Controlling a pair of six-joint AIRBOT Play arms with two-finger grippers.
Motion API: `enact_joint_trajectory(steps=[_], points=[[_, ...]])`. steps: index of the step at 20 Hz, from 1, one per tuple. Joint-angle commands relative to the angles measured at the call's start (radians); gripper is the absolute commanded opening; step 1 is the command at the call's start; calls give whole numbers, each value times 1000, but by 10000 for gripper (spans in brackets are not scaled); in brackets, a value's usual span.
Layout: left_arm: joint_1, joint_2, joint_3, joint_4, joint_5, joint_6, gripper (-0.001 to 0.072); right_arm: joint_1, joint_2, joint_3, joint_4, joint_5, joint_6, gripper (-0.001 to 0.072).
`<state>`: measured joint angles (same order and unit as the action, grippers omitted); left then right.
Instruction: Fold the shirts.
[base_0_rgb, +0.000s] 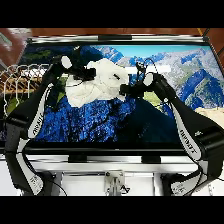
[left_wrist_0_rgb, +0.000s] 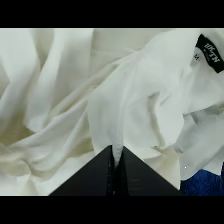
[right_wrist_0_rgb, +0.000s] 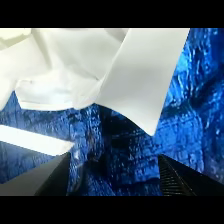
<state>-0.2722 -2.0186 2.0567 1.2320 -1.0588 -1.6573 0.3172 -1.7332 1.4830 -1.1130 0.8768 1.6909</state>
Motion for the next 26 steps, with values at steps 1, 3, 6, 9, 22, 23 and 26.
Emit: enact_joint_trajectory(steps=[1, 3, 6, 9, 22, 23, 26], points=[[6, 24, 1, 6, -85, 99, 62, 2, -50, 1, 51, -105, 25, 668], [5, 57, 1, 9, -134, 146, 62, 2, -80, 1, 108, -172, 26, 668], [-6, 126, 1, 8, -157, 173, 61, 2, -116, 1, 163, -229, 25, 667], [-27, 210, 1, 6, -170, 184, 61, 2, -128, 1, 169, -236, 16, 667], [-73, 479, 1, 2, -232, 211, 61, 2, -164, 2, 164, -330, 107, 87], [-73, 488, 1, 2, -230, 211, 61, 2, -150, 2, 160, -328, 80, 89], [-75, 531, 2, -38, -190, 210, 61, 2, -24, 2, 135, -311, -117, 88]])
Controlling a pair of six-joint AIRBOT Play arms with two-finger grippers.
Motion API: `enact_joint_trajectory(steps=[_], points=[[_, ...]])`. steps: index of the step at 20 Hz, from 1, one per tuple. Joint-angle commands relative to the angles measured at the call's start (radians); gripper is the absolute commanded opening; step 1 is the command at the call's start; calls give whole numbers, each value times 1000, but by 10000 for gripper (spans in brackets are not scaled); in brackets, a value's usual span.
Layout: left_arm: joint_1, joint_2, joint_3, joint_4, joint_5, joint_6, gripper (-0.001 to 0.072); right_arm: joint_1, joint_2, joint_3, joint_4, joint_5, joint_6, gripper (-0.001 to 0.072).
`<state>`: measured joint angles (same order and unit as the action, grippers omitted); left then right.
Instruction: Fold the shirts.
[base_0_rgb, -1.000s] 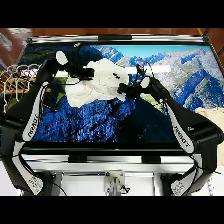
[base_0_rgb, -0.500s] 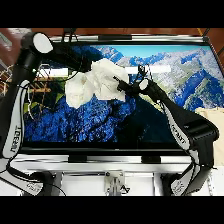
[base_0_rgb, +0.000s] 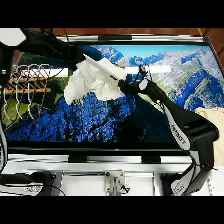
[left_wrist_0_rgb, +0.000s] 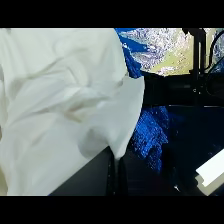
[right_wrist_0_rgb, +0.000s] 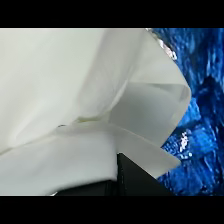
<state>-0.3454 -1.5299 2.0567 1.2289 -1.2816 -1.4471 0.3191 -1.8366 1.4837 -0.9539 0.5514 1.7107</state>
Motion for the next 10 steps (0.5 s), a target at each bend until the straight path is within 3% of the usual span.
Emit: enact_joint_trajectory(steps=[1, 4, 6, 10], points=[[-2, 71, 2, -75, 66, 0, 61, 0, 154, 1, -55, 39, -208, 88], [-2, 208, 2, -241, 227, 92, 61, 0, 427, 1, -142, 128, -321, 88], [-2, 328, 2, -300, 332, 148, 61, 0, 648, 1, -194, 133, -310, 88], [0, 533, 0, -278, 368, 120, 61, 0, 1013, 1, -207, 34, -204, 88]])
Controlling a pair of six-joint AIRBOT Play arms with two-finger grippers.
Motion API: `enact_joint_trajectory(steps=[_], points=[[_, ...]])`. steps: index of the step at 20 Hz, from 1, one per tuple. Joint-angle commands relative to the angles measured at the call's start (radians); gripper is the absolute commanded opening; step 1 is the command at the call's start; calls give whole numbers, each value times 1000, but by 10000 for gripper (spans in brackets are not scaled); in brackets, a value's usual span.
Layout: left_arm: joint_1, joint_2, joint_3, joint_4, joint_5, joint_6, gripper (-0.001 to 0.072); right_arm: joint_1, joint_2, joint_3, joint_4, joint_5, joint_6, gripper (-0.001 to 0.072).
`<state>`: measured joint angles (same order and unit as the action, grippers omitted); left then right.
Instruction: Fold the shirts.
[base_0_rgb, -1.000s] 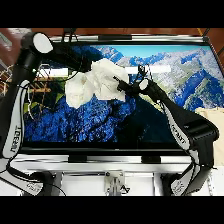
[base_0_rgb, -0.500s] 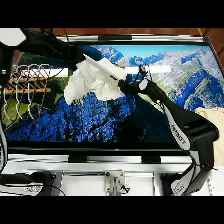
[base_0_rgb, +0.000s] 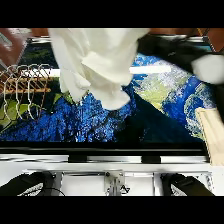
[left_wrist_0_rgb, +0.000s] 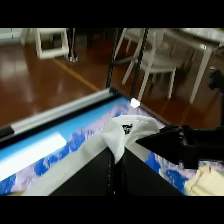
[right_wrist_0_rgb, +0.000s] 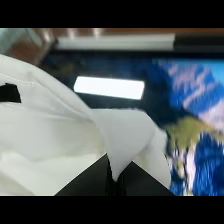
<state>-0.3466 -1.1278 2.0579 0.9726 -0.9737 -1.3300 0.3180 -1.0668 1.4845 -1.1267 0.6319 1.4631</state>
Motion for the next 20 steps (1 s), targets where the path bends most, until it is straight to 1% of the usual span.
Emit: enact_joint_trajectory(steps=[1, 3, 4, 6, 7, 8, 10, 12, 16, 18, 20], points=[[2, 161, -8, -14, 45, -15, 61, 1, 310, 0, -33, -54, 67, 88], [2, 197, -28, 58, -20, -68, 61, 1, 392, 0, -33, -34, 90, 88], [2, 200, -41, 124, -74, -109, 61, 1, 409, 0, -34, -4, 91, 88], [2, 190, -86, 261, -192, -190, 61, 1, 402, 0, -33, 113, 111, 88], [2, 182, -127, 313, -237, -218, 61, 1, 380, 0, -34, 201, 115, 88], [2, 174, -174, 338, -259, -226, 61, 1, 347, 0, -35, 293, 115, 88], [2, 157, -287, 341, -255, -227, 62, 1, 246, 0, -35, 482, 114, 88], [2, 127, -395, 341, -239, -227, 61, 2, 132, 0, -30, 606, 114, 88], [2, 56, -560, 359, -199, -227, 61, 2, -97, 0, 102, 740, 115, 88], [2, 19, -615, 423, -199, -227, 62, 2, -189, 0, 145, 829, 115, 89], [5, -2, -664, 512, -199, -227, 61, 2, -272, 0, 132, 927, 115, 89]])
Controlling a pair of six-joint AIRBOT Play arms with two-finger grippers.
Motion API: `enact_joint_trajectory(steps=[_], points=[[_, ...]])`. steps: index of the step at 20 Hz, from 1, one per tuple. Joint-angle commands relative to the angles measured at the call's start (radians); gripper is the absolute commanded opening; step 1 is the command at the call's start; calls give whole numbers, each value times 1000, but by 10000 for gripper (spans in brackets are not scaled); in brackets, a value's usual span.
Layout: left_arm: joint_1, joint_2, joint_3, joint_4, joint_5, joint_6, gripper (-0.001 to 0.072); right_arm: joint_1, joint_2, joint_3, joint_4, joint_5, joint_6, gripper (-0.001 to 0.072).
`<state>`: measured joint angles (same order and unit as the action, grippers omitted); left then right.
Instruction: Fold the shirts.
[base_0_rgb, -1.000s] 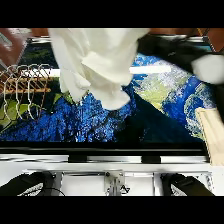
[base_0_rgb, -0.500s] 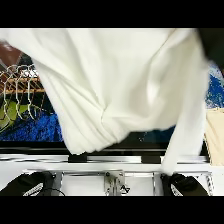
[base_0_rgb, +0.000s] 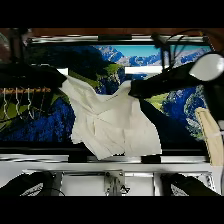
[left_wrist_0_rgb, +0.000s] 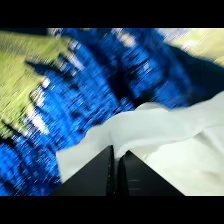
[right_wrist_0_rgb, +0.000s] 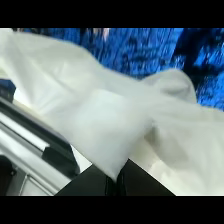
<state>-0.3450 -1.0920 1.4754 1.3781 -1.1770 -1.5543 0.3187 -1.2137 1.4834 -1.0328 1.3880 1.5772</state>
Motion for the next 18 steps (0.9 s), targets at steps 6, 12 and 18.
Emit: enact_joint_trajectory(steps=[6, 12, 18], points=[[44, -83, -211, 137, 21, -3, 61, 1, -307, 1, -75, 135, -21, 112], [43, -111, -215, 130, 105, 36, 61, -7, -282, 1, -106, 247, 46, 499], [43, -111, -215, 129, 127, 54, 61, 83, -198, -90, -391, 332, 113, 593]])
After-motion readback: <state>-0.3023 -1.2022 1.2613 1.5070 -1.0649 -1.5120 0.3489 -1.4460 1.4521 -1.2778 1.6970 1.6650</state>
